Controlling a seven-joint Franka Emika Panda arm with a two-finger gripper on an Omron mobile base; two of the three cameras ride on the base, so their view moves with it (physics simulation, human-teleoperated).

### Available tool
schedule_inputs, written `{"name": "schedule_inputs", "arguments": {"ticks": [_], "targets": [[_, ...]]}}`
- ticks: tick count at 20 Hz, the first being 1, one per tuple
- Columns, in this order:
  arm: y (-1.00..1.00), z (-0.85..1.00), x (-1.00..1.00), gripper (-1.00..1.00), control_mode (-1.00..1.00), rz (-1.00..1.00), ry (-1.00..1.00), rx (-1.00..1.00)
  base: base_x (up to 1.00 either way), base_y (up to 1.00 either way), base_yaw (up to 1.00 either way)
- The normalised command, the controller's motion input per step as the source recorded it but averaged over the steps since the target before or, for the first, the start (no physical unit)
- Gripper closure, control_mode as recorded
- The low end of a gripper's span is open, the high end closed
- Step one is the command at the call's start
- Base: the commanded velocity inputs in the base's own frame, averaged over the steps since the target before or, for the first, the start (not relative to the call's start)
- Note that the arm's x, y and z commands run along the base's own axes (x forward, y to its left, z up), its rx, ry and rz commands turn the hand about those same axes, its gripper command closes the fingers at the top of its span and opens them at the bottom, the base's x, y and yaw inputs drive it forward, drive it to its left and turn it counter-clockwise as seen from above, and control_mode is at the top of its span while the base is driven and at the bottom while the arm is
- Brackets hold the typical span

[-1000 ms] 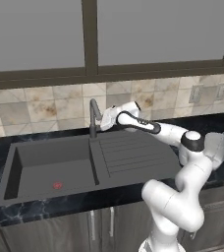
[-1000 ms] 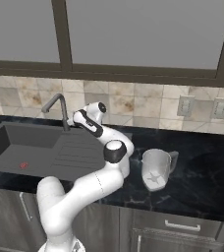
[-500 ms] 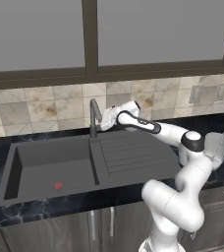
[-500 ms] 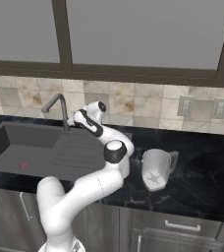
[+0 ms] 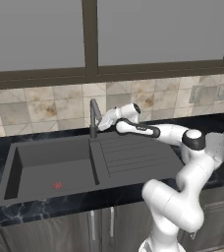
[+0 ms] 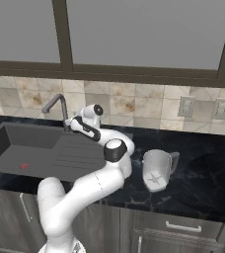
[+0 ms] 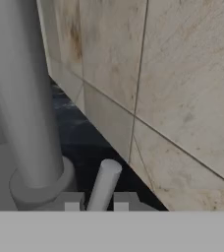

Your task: Turn on the sink faucet and place the jug under the water for a few seconds to fill it up.

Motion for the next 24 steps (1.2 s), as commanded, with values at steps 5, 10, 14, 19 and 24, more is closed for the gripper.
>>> {"name": "schedule_inputs", "arguments": {"ticks": [5, 10, 14, 19, 24], "targets": [[0.0, -0.04, 0.03, 1.0, -1.0, -0.28, 0.0, 0.0, 0.0, 0.0, 0.0], [-0.16, -0.06, 0.08, 1.0, -1.0, -0.26, 0.0, 0.0, 0.0, 0.0, 0.0], [-0.46, -0.05, 0.04, 1.0, -1.0, -0.19, 0.04, 0.0, 0.0, 0.0, 0.0], [-0.71, -0.09, 0.0, 1.0, -1.0, -0.08, 0.09, 0.04, 0.0, 0.0, 0.0], [-0.72, -0.17, 0.0, 1.0, -1.0, -0.09, 0.08, 0.05, 0.0, 0.0, 0.0]]}}
